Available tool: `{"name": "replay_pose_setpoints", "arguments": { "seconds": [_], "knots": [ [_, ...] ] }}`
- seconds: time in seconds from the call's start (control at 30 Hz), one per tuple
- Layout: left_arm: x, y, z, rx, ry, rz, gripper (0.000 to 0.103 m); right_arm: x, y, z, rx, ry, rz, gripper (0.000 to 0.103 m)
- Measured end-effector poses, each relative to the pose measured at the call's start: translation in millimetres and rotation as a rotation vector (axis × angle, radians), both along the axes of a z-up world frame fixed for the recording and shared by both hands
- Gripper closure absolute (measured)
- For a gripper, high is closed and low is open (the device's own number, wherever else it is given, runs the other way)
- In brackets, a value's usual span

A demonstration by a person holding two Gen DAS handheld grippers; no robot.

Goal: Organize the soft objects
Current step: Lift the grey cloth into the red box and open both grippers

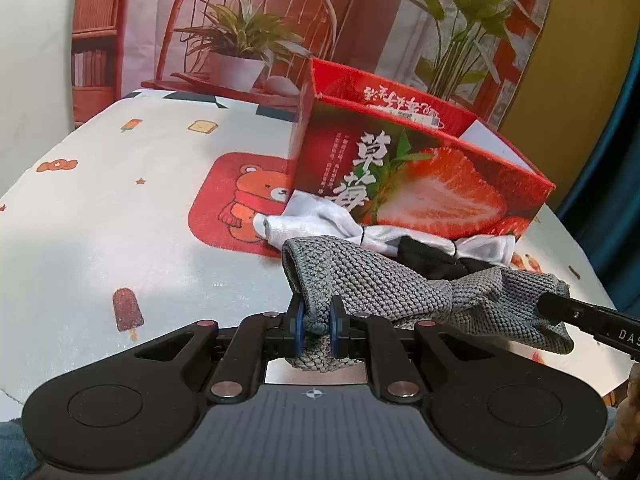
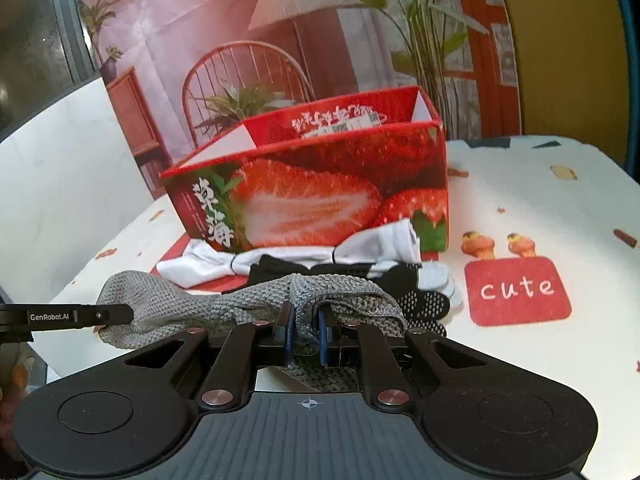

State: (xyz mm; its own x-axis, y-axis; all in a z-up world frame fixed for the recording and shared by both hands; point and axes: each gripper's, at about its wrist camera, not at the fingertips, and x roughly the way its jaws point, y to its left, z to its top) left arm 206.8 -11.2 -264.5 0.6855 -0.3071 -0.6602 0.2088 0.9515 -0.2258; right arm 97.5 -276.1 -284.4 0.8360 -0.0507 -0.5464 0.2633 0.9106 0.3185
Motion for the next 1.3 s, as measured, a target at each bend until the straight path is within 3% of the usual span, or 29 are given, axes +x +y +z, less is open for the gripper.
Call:
{"name": "replay_pose_setpoints", "arguments": {
  "seconds": [0.2, 0.4, 0.8, 1.0, 1.3],
  "knots": [
    [6.5, 6.4, 23.6, -0.031, -0.058, 0.001, 0.09, 1.8, -6.7, 19.0, -0.031, -0.054, 0.005, 0.092],
    [16.9, 1.4, 63.1, -0.035, -0.176, -0.034, 0.09, 11.9, -17.1, 53.3, -0.072, -0.139, 0.025, 0.092],
    [77.5, -37.5, 112.7, 0.004, -0.312, -0.089, 0.09, 65.0, -54.4, 107.0, -0.155, -0.216, 0.011, 0.092],
    [117.2, -66.5, 113.1, 0.05, -0.323, -0.102, 0.09, 105.1, -74.7, 107.1, -0.164, -0.205, -0.015, 0.092],
    [177.3, -84.3, 99.5, 0.111, -0.3, -0.08, 0.09, 161.3, -103.2, 82.8, -0.154, -0.149, -0.034, 0.092]
  ]
}}
